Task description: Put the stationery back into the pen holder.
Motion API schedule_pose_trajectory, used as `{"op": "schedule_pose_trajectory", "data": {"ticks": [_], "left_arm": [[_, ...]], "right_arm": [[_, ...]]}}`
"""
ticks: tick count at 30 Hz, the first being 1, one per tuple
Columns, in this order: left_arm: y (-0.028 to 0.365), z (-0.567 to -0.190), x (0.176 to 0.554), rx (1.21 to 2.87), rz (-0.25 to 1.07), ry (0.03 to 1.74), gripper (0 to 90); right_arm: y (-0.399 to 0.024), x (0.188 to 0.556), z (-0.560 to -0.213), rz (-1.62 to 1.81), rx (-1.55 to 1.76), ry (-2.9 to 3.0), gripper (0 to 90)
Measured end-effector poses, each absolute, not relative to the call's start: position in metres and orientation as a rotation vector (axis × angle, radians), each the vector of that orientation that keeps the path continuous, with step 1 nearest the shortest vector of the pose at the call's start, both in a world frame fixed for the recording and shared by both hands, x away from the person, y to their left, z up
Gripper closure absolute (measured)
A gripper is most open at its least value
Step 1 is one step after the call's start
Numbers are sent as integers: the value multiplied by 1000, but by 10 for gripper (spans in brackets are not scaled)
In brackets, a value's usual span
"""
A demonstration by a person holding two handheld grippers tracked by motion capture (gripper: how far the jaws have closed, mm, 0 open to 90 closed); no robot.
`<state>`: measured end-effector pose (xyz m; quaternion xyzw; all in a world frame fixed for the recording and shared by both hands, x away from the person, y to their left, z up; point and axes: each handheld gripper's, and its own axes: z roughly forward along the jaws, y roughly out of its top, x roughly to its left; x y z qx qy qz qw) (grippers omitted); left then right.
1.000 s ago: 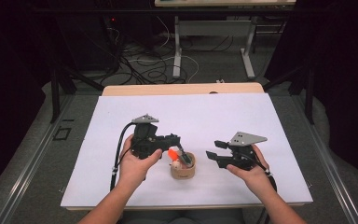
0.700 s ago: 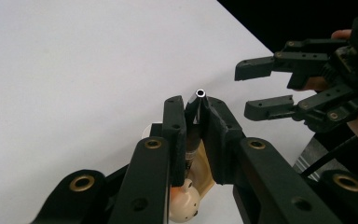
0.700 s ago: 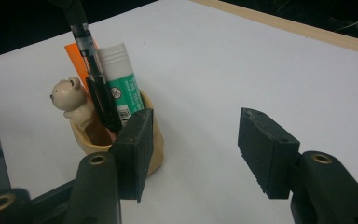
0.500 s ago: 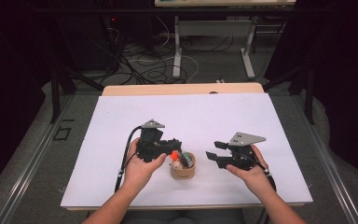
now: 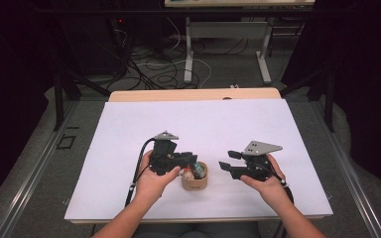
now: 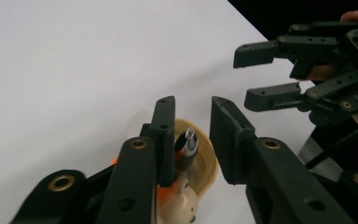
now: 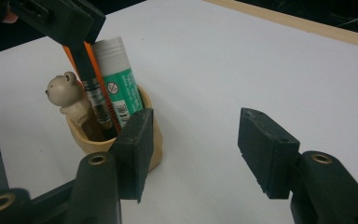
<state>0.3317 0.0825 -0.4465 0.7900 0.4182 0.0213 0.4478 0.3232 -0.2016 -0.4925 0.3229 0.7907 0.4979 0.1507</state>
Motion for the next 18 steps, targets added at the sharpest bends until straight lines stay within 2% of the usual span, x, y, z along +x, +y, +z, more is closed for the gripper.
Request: {"op": "schedule_pose_trajectory", "data": {"ticks": [10,18], "left_arm": [[97,-439,333,1887,121,1049,520],[117,-432,335,1837,193,1079,433]], "right_arm": [[-202,324,-493,1434,926,2267,442],[-203,324,-494,1448,915,2271,427]]}}
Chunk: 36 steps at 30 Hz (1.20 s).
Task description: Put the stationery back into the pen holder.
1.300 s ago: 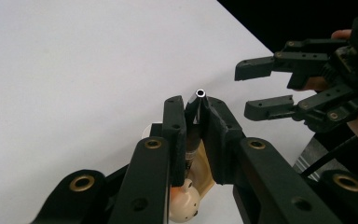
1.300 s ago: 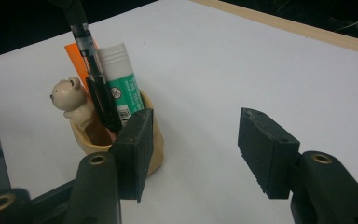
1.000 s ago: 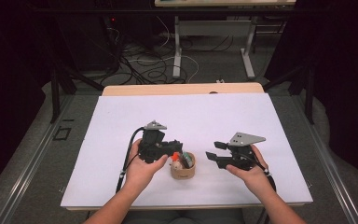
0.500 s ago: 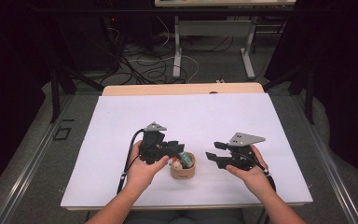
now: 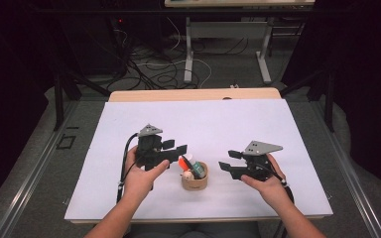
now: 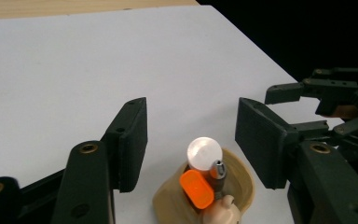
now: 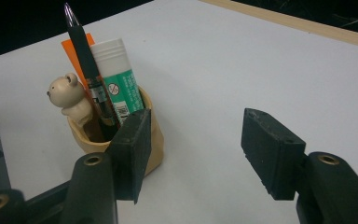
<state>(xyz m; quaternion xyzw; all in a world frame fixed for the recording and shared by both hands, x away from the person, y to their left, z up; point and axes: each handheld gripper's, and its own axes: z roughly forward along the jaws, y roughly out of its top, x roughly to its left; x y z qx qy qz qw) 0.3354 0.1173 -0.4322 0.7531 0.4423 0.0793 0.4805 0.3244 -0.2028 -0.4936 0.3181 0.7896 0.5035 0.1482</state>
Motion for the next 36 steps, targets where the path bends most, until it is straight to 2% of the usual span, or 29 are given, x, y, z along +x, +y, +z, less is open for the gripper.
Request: {"op": "schedule_pose_trajectory", "data": {"ticks": [14,20,27,34,36], "left_arm": [[164,-430,338,1831,341,1068,348],[186,-437,337,1796,365,1116,340],[211,-445,337,1747,361,1192,301],[232,-456,336,1736,401,1242,169],[237,-460,336,1728,412,1253,158]], "right_arm": [[-209,327,-493,1463,1003,2225,369],[-216,329,-493,1443,1062,2185,339],[-219,330,-492,1406,1105,2154,258],[-226,333,-494,1313,1106,2137,160],[-228,334,-493,1300,1114,2139,153]]}}
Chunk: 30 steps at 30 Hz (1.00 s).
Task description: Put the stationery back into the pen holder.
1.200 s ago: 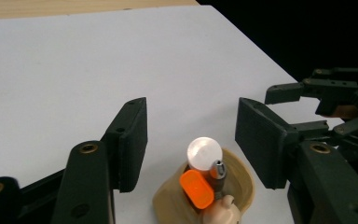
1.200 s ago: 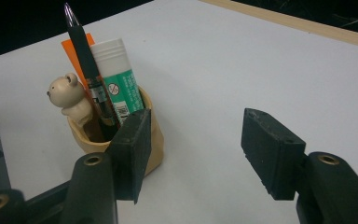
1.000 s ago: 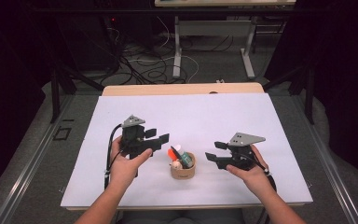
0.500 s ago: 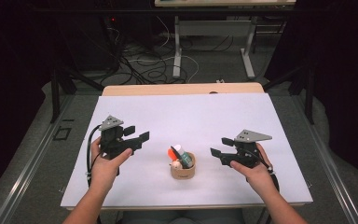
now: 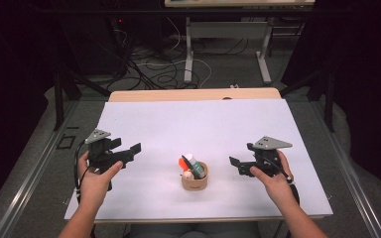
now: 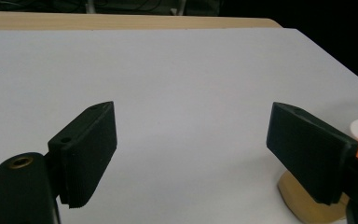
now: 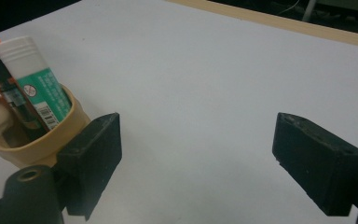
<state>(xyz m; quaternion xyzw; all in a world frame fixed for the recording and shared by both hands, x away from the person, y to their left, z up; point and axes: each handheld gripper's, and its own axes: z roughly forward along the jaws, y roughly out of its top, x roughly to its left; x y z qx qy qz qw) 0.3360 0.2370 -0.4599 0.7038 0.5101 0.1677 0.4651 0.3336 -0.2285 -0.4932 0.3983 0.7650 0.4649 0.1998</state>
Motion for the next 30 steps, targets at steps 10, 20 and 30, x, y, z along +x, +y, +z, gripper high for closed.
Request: {"op": "schedule_pose_trajectory", "data": {"ticks": [10,20,30], "left_arm": [[251,-476,338,1738,446,1277,3],[266,-489,339,1716,493,1302,3],[280,-506,342,1718,519,1339,2]], "right_arm": [[-243,340,-497,1262,1211,2102,0],[-262,348,-504,1226,1278,2047,0],[-284,356,-514,1179,1339,1981,0]]}}
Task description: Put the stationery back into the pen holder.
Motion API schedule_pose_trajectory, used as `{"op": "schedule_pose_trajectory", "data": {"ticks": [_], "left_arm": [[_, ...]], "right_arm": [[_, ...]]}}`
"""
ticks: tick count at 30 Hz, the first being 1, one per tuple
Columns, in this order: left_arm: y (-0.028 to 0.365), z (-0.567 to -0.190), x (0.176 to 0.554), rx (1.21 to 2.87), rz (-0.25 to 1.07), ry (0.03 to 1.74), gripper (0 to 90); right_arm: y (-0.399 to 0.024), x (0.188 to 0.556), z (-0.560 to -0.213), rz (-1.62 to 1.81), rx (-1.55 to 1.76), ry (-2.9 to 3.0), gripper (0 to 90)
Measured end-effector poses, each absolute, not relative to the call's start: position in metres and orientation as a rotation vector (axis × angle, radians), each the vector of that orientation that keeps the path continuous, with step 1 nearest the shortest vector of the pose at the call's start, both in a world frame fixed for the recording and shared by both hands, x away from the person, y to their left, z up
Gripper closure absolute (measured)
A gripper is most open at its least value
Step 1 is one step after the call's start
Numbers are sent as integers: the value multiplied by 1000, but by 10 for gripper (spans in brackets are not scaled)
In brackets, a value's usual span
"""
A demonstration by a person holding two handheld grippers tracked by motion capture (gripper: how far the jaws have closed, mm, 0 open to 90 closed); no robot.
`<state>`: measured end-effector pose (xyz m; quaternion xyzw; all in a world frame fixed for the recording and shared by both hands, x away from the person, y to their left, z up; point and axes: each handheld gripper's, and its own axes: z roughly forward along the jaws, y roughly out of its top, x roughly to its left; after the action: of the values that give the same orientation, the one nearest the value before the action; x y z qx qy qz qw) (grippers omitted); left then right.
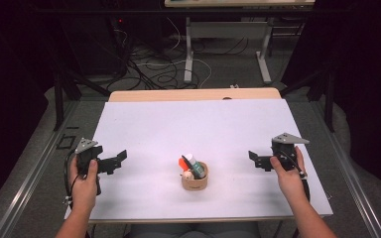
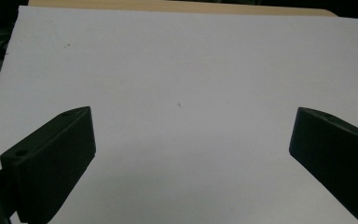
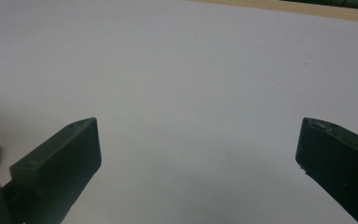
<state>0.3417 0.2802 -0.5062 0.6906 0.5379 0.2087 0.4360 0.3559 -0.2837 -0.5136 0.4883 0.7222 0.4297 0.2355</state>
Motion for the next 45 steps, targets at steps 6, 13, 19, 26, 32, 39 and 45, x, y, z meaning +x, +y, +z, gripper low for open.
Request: {"op": "schedule_pose_trajectory", "data": {"ticks": [6,13,19,26,32,39,45], "left_arm": [[286,-515,344,1718,515,1371,3],[291,-525,348,1727,506,1435,3],[294,-531,352,1735,515,1465,3],[299,-537,355,1725,502,1521,2],[301,-540,358,1721,519,1568,3],[303,-541,359,1720,526,1584,3],[303,-541,360,1724,531,1591,3]], "right_arm": [[-298,361,-521,1148,1397,1956,0],[-308,364,-526,1101,1443,1947,0],[-310,365,-528,1075,1456,1953,0],[-312,367,-533,1052,1479,1956,0],[-315,368,-535,1059,1502,1935,0],[-318,370,-537,1054,1553,1897,0],[-317,370,-537,1051,1557,1902,0]]}}
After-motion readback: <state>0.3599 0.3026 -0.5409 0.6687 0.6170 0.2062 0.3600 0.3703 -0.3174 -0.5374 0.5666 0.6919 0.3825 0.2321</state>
